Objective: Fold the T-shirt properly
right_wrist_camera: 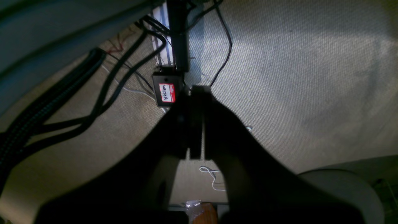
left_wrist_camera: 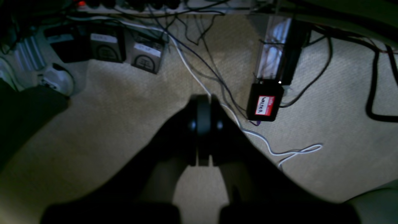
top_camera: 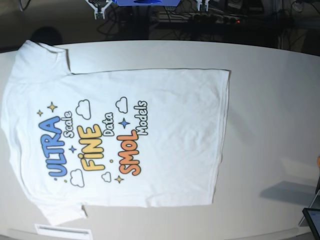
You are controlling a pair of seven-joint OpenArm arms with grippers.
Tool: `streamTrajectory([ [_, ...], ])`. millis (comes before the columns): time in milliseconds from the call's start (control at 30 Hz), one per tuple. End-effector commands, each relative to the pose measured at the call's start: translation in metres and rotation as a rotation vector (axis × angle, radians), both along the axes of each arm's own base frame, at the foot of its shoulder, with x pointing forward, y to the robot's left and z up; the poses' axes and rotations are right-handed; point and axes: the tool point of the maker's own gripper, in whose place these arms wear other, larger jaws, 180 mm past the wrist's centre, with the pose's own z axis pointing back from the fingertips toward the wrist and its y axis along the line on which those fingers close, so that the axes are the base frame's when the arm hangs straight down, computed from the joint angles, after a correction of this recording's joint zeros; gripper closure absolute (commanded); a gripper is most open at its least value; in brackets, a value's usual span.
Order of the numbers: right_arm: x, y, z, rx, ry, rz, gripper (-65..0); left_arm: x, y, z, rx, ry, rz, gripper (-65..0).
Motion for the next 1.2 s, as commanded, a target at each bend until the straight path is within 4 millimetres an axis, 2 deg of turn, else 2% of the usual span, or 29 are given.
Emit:
streamTrajectory([
  [0, -0.005, -0.001, 0.001, -0.005, 0.003, -0.004, -5.1, -0.01, 0.005, 0.002, 0.01, 0.016, -0.002, 0.0],
  [733, 0.0, -0.007, 0.0, -0.013, -0.008, 0.007, -4.2, -0.004, 0.005, 0.001, 0.011, -0.001, -0.001, 0.0],
  [967, -0.004, -0.003, 0.001, -0.007, -0.003, 0.006, -4.2, -0.008, 0.006, 0.002, 0.013, 0.003, -0.001, 0.0],
  [1033, -0.013, -0.004, 0.001, -0.008, 0.01, 0.006, -4.2, -0.005, 0.008, 0.003, 0.016, -0.009, -0.005, 0.0],
  [1067, -0.016, -0.007, 0.002, -0.011, 0.01, 0.007, -3.9, -0.011, 0.011, 0.005, 0.021, -0.01, -0.009, 0.0],
  [1133, -0.014, -0.011, 0.006, -0.02, -0.023, 0.003, 0.0, -0.001, 0.016, 0.014, 0.035, -0.087, -0.023, 0.0],
  [1167, -0.018, -0.013, 0.01, -0.025, -0.041, 0.002, 0.0, 0.001, 0.023, 0.022, 0.048, -0.135, -0.036, 0.0],
])
